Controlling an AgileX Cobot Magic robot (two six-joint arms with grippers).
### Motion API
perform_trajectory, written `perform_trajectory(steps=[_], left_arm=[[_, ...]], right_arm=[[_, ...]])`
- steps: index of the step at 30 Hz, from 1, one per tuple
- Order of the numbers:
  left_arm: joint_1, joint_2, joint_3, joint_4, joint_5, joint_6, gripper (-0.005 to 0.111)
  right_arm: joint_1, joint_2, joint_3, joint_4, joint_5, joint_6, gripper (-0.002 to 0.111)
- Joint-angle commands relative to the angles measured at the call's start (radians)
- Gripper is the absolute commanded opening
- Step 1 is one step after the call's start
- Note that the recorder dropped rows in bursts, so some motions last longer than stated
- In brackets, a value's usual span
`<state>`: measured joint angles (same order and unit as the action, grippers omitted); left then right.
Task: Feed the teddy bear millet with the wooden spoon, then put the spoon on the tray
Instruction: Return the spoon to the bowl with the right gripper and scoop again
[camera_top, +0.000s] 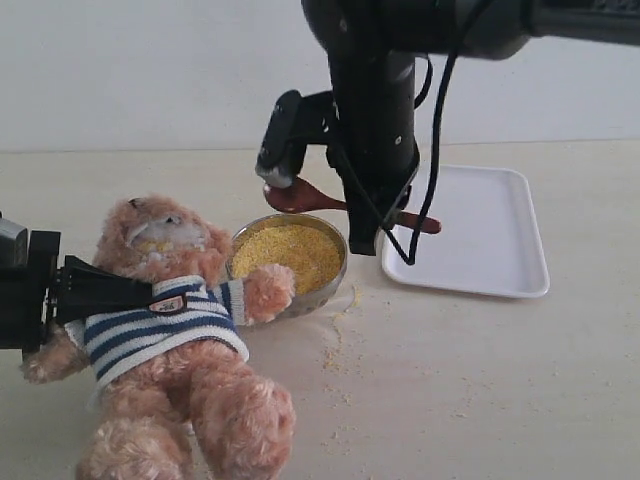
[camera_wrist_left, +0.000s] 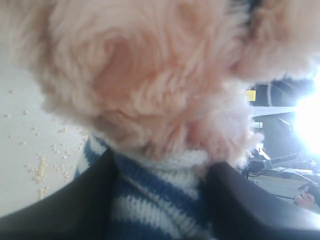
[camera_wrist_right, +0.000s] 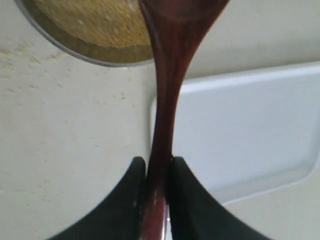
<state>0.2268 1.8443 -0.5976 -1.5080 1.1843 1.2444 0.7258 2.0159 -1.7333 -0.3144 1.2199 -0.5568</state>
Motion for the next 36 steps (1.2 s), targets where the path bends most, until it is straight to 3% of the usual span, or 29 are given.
perform_trajectory(steps=[1,15,36], left_arm=[[0.002,-0.002,-0.005,-0.019,0.037,-0.014,0.005],[0.002,-0.002,-0.005,-0.02,0.037,-0.016,0.005],[0.002,-0.002,-0.005,-0.02,0.037,-0.016,0.005]], right_arm=[[-0.008,0.053,-0.001,-0.176,0.001,0.046,0.0],[0.001,0.151,-0.002,-0.295,-0.159,0.102,0.0],[0.072,0.213,-0.002,-0.3,-0.098,0.068,0.0]])
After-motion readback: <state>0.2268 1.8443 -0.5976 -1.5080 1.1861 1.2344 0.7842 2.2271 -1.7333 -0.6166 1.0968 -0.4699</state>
